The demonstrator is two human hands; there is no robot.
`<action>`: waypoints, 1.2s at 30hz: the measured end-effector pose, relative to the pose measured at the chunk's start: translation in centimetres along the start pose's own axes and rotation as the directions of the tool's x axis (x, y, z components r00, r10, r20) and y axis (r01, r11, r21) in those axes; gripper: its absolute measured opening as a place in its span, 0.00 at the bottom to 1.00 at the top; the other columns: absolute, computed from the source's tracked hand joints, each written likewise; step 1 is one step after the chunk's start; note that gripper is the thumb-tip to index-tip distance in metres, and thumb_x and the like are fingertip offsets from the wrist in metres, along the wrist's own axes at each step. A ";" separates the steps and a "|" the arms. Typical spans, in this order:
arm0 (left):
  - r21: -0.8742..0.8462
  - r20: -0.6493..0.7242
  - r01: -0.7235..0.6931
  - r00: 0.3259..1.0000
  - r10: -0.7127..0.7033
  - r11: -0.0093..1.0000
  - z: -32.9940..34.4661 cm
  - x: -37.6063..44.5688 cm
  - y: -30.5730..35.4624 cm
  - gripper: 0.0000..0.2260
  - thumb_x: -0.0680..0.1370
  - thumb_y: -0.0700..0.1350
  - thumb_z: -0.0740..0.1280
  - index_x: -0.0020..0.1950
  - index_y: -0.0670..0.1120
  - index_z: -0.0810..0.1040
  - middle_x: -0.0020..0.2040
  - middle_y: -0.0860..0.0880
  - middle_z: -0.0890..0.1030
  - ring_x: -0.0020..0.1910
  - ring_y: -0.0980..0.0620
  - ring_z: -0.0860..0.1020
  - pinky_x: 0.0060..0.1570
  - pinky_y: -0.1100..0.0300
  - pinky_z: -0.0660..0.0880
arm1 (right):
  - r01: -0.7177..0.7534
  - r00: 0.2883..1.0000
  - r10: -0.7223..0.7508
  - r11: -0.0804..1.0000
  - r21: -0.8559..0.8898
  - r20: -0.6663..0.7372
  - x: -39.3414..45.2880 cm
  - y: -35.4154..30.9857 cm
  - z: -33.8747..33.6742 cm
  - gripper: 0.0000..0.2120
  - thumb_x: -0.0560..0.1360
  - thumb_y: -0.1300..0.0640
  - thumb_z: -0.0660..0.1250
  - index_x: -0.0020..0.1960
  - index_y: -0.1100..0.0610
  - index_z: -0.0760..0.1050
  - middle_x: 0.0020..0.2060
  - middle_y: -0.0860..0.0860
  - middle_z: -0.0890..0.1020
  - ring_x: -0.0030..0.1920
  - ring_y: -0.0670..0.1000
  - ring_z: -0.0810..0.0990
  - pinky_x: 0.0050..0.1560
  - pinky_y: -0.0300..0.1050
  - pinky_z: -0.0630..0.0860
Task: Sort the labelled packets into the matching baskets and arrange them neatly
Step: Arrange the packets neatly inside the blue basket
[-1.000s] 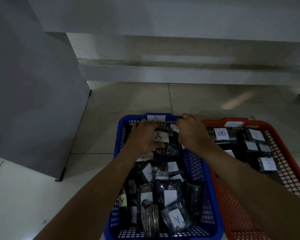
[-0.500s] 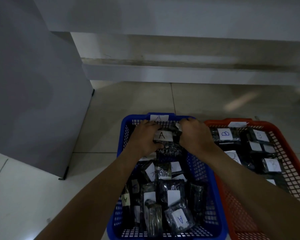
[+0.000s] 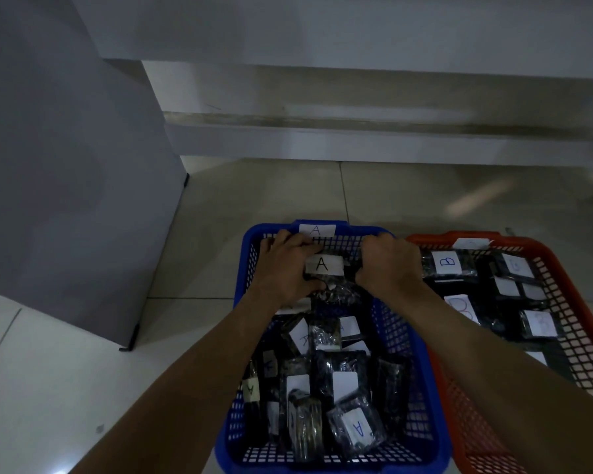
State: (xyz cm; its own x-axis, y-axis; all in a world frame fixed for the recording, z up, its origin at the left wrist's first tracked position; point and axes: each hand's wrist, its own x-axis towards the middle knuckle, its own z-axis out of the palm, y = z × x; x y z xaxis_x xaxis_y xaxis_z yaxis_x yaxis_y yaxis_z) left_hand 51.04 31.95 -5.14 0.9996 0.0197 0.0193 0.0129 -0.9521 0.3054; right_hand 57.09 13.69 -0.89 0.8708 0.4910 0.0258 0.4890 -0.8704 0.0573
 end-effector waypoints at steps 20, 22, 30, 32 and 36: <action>-0.290 -0.041 -0.009 0.999 -0.003 0.957 -1.0 -1.0 0.2 0.29 0.68 0.57 0.76 0.68 0.55 0.75 0.69 0.54 0.73 0.68 0.49 0.64 0.69 0.45 0.60 | -0.006 0.996 0.014 0.996 0.090 -0.090 -0.9 0.9 1.8 0.19 0.68 0.59 0.72 0.29 0.54 0.63 0.25 0.50 0.69 0.28 0.52 0.71 0.29 0.38 0.60; -0.354 -0.037 -0.015 0.999 0.002 0.935 -2.1 -1.6 0.1 0.25 0.69 0.52 0.77 0.65 0.54 0.78 0.65 0.52 0.76 0.64 0.50 0.68 0.67 0.47 0.65 | -0.026 0.994 0.044 0.983 0.182 -0.096 -1.4 1.6 1.4 0.14 0.72 0.54 0.71 0.33 0.54 0.69 0.28 0.48 0.73 0.29 0.51 0.73 0.27 0.38 0.60; -0.510 0.217 0.003 0.968 0.125 0.860 -5.6 -7.3 3.9 0.19 0.73 0.46 0.76 0.63 0.51 0.80 0.59 0.57 0.81 0.58 0.63 0.76 0.61 0.70 0.69 | -0.035 0.856 -0.223 0.876 0.481 0.467 -6.7 4.1 -3.6 0.15 0.69 0.48 0.76 0.55 0.47 0.81 0.49 0.44 0.82 0.52 0.47 0.81 0.55 0.45 0.77; -0.481 0.269 -0.012 0.950 0.160 0.877 -5.2 -8.5 5.2 0.20 0.73 0.48 0.75 0.64 0.50 0.80 0.60 0.55 0.80 0.57 0.64 0.75 0.58 0.76 0.68 | 0.114 0.739 -0.244 0.964 0.240 0.628 -8.3 4.0 -3.8 0.29 0.67 0.41 0.76 0.66 0.44 0.75 0.60 0.50 0.75 0.65 0.56 0.71 0.68 0.55 0.68; -0.404 0.340 -0.017 0.925 0.168 0.915 -3.8 -9.9 6.9 0.19 0.73 0.50 0.75 0.63 0.49 0.81 0.58 0.52 0.82 0.52 0.64 0.73 0.53 0.79 0.66 | 0.221 0.623 -0.274 0.960 0.170 0.733 -10.0 3.4 -4.3 0.31 0.66 0.43 0.78 0.66 0.47 0.74 0.63 0.52 0.69 0.65 0.57 0.64 0.74 0.65 0.55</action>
State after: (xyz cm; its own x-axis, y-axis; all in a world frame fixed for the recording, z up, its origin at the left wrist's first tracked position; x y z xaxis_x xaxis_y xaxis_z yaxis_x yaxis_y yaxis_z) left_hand 41.18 26.35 0.36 0.9353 -0.2453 -0.2550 -0.0153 -0.7480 0.6635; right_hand 49.84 5.97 3.36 0.4458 0.5168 -0.7309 0.6710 -0.7334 -0.1093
